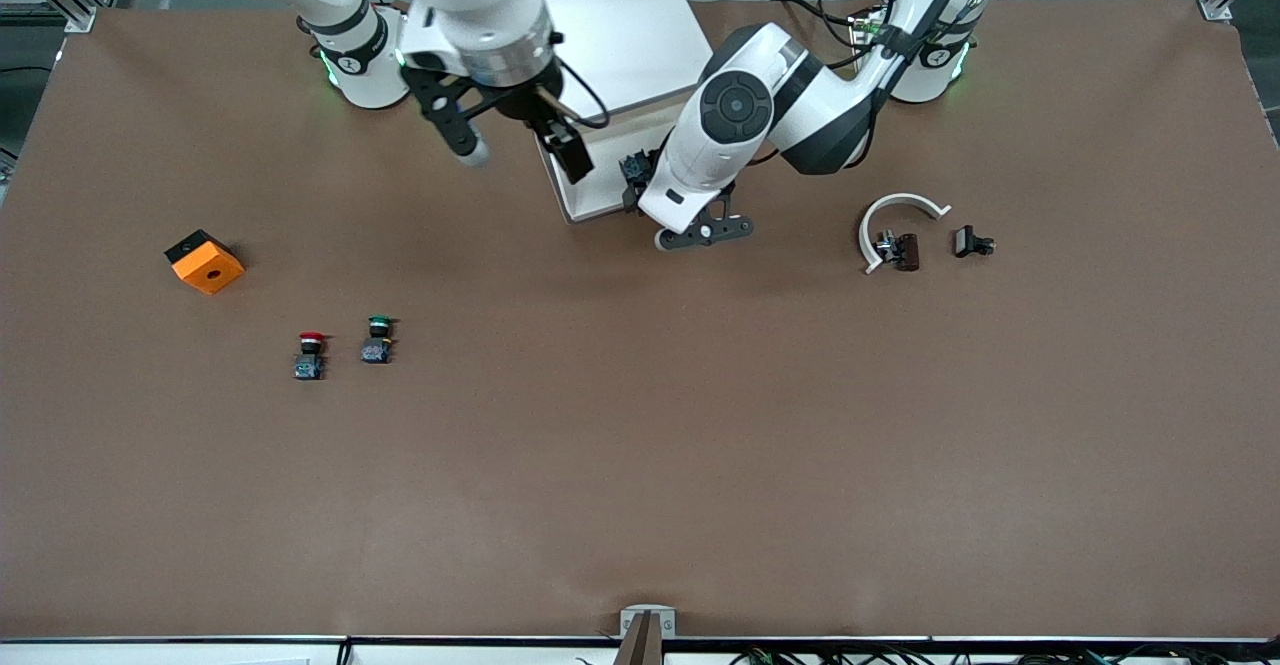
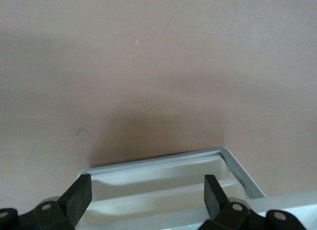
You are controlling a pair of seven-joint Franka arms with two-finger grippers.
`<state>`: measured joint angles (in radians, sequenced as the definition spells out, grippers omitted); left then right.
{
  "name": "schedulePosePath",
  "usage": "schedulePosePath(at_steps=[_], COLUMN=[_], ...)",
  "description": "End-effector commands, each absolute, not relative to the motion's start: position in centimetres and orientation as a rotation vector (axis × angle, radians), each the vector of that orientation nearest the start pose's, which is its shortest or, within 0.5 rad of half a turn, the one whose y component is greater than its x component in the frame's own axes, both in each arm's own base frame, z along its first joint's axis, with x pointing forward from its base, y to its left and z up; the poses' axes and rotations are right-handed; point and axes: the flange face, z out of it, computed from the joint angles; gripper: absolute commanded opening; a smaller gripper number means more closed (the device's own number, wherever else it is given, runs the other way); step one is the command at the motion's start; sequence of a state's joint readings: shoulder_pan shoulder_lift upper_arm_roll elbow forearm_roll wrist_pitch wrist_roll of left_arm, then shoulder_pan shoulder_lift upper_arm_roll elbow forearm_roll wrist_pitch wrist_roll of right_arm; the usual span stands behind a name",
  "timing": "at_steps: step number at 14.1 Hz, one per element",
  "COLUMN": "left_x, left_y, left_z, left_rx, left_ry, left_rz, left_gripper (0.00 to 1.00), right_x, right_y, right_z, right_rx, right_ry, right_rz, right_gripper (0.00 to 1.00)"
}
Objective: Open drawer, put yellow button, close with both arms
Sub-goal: 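Push the drawer closed with the left gripper while the right gripper withdraws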
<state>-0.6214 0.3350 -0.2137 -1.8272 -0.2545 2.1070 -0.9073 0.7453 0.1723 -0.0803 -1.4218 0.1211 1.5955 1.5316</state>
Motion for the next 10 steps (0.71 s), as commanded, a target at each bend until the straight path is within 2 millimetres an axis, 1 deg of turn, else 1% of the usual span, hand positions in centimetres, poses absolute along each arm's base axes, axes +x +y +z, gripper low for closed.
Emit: schedulePosePath(at_steps=[1, 4, 6, 8, 10], left_x=[39.2, 36.8, 35.2, 33.9, 33.0], left_y=[-48.4, -50.0, -50.9, -51.6, -51.9], left_z=[36.1, 36.1, 36.1, 35.9, 35.8], left_rx=[-3.236, -3.214, -3.194, -3.169, -3.134], left_ry=[-0.374, -0.393, -0.414, -0.424, -0.461], left_rz=[0.422, 0.460, 0.487, 0.520, 0.569], left_gripper=[1.00, 1.00, 1.00, 1.00, 1.00], right_x=[47.9, 50.6, 52.1, 53.4, 54.8], right_y=[33.4, 26.3, 22.6, 19.3, 15.3], right_z=[62.2, 63.4, 63.2, 63.0, 62.9], right_rx=[-2.916, -2.994, -3.045, -3.140, -3.150], right_ry=[0.994, 0.670, 0.456, 0.235, 0.110], right_rz=[0.172, 0.174, 0.160, 0.102, 0.093], right_gripper=[1.00, 1.00, 1.00, 1.00, 1.00])
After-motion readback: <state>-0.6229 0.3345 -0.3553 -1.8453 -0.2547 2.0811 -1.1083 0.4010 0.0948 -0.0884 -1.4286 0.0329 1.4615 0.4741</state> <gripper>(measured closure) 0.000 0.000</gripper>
